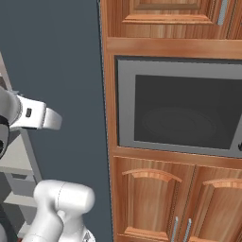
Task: Open the freezer door, pick up the ice cube tray from the freezer, and place it on the dining counter.
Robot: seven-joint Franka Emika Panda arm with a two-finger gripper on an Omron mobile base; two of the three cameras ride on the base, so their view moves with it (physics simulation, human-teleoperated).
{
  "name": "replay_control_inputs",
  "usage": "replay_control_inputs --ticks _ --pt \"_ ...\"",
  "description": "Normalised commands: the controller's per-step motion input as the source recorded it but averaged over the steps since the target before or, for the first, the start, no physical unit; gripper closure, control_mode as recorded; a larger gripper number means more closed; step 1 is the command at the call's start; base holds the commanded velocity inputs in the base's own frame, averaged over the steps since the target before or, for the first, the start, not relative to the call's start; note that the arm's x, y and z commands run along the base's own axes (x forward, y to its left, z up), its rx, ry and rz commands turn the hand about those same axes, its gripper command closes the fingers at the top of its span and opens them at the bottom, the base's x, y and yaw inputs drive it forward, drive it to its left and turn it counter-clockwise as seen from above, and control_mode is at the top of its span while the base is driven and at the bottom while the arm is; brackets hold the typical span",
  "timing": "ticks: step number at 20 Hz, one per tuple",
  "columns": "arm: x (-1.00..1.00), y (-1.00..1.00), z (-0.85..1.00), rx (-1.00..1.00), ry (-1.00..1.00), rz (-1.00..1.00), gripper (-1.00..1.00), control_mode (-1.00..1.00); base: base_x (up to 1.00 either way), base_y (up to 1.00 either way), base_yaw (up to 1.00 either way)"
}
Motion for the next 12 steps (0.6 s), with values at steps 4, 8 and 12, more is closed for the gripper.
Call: replay_control_inputs --ticks 4,8,12 --pt "-0.05 0.0 0.0 0.0 0.0 0.0 -1.0 1.0 -0.32 0.12 0.0" --pt "0.0 0.0 0.0 0.0 0.0 0.0 -1.0 1.0 -0.44 0.8 0.01" --pt "0.0 0.0 0.0 0.0 0.0 0.0 -1.0 1.0 -0.11 1.0 0.1"
